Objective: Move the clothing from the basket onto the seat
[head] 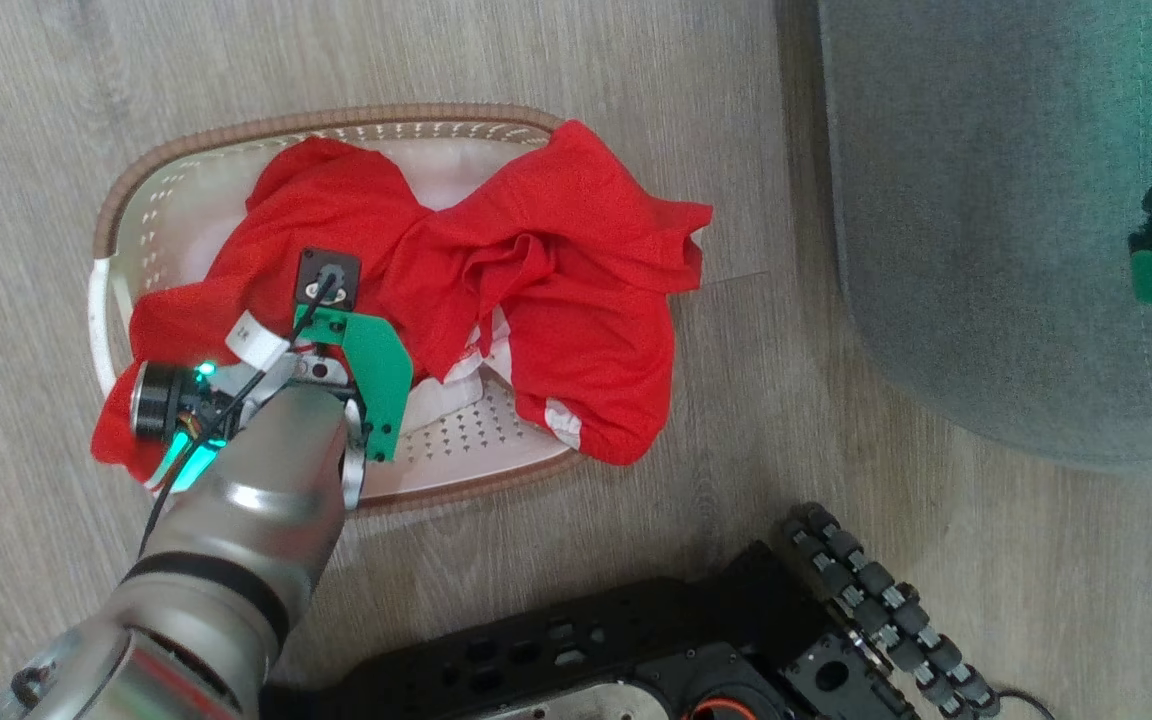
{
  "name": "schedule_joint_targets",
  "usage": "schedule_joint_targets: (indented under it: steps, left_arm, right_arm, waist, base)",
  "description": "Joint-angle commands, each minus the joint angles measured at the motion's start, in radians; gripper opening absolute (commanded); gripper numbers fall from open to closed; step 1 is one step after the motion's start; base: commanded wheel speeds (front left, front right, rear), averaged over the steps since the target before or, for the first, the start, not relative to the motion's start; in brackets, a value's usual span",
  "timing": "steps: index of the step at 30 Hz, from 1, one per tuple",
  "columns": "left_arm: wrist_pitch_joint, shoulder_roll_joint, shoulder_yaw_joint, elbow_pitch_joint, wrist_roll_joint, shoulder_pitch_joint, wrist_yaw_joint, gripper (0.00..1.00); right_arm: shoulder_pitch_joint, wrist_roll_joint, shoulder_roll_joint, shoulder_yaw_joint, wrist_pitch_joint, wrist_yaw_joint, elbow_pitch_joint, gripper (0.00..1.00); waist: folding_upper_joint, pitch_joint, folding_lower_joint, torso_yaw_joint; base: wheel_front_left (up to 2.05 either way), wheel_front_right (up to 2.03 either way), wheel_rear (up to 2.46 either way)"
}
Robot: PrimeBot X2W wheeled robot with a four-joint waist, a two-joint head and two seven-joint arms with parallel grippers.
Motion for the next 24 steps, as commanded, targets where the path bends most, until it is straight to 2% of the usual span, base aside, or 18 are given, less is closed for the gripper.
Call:
schedule_joint_targets:
  steps: [1,2,14,24]
  left_arm:
    - [-0.012,0.012,0.014,-0.006,-0.005,0.017,0.005,0.13]
    - [-0.016,0.012,0.015,-0.005,-0.009,0.019,0.001,0.00]
    - [-0.098,0.012,0.026,-0.005,-0.059,0.074,-0.063,0.00]
    - [-0.231,0.014,0.046,-0.004,-0.099,0.130,-0.151,0.00]
  right_arm:
    - [0.026,0.004,-0.019,0.005,-0.006,0.000,-0.022,1.00]
    - [0.026,0.004,-0.019,0.006,-0.006,0.000,-0.020,1.00]
    - [0.032,0.000,-0.003,0.025,-0.006,0.000,-0.002,1.00]
    - [0.073,-0.013,0.018,0.037,-0.006,0.000,0.026,1.00]
  waist:
    - [0.0000,-0.003,0.0000,0.001]
    - [0.0000,-0.008,0.0000,0.001]
    - [0.0000,-0.121,0.0000,0.013]
    - [0.0000,-0.277,0.0000,0.026]
  base:
    - [0.00,0.00,0.00]
    - [0.00,0.00,0.00]
    - [0.00,0.00,0.00]
    - [0.00,0.00,0.00]
